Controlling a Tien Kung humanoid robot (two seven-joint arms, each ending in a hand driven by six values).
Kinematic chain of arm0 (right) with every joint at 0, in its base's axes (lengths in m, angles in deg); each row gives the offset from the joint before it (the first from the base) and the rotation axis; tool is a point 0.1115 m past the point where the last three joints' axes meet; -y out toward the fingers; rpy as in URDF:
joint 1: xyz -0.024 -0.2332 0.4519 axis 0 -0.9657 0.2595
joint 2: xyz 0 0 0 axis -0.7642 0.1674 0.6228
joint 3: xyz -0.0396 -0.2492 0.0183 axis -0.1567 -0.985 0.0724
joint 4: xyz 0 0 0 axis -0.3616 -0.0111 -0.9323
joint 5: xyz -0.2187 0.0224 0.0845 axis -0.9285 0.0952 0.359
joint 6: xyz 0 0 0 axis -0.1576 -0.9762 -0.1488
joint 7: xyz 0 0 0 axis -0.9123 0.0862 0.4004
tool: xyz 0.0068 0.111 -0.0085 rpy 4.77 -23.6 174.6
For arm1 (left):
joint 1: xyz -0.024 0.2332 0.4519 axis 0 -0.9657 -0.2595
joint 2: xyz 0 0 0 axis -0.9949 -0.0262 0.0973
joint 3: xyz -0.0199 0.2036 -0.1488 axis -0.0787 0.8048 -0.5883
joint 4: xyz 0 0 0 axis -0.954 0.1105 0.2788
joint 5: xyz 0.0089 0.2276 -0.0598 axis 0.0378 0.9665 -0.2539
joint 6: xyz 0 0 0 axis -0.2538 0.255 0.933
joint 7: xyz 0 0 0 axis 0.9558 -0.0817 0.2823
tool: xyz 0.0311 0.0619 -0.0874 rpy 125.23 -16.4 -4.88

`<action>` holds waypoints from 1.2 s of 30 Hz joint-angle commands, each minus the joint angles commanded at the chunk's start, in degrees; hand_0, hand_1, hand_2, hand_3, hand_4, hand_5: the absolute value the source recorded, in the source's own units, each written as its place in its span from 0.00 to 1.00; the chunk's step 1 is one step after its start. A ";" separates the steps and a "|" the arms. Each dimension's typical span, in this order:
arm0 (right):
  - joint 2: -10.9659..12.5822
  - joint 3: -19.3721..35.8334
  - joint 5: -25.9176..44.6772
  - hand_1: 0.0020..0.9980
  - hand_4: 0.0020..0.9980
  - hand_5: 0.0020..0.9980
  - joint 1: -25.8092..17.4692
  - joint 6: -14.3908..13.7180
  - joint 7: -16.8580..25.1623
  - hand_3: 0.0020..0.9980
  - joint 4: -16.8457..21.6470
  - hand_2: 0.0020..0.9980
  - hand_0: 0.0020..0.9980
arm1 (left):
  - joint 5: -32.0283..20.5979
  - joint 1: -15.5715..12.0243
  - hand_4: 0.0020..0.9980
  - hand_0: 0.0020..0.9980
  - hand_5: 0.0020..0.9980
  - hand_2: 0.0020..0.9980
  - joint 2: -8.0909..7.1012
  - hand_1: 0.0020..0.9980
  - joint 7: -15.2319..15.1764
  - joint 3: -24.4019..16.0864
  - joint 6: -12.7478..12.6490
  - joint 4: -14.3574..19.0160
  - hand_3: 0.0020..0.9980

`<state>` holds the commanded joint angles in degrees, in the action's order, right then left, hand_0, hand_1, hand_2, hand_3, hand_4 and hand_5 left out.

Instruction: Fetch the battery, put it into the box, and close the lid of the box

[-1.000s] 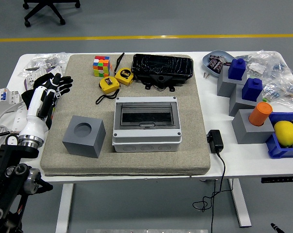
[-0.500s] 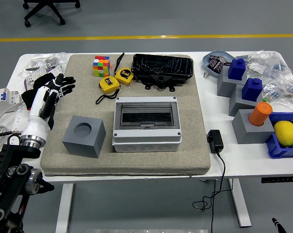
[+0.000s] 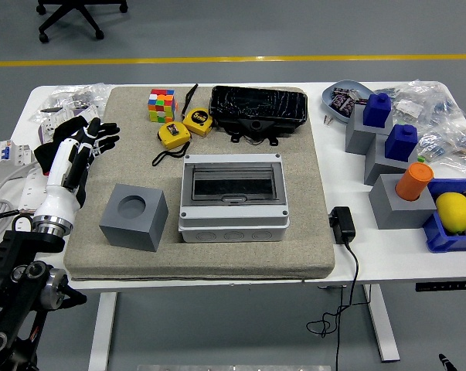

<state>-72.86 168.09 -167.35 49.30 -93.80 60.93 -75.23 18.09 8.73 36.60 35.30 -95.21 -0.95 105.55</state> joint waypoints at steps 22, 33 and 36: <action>0.23 1.77 -1.38 1.00 0.95 1.00 0.03 3.02 -2.08 0.99 0.00 0.99 1.00 | -0.20 0.10 1.00 0.73 1.00 0.69 -0.41 0.71 0.07 0.94 -0.28 -0.12 0.66; 0.16 6.88 -12.13 1.00 1.00 0.69 -0.05 8.55 2.10 1.00 0.00 1.00 1.00 | -0.28 0.10 1.00 0.73 1.00 0.68 -0.37 0.70 0.07 0.97 -0.44 -0.09 0.66; 0.18 5.87 -9.11 1.00 1.00 0.69 -0.03 7.67 3.01 1.00 0.00 1.00 1.00 | -0.33 0.09 1.00 0.73 1.00 0.68 -0.30 0.70 0.08 0.91 -0.51 -0.09 0.66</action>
<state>-72.69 173.96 -176.46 49.27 -86.13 63.94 -75.23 17.76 8.82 36.30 35.38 -94.30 -1.46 105.45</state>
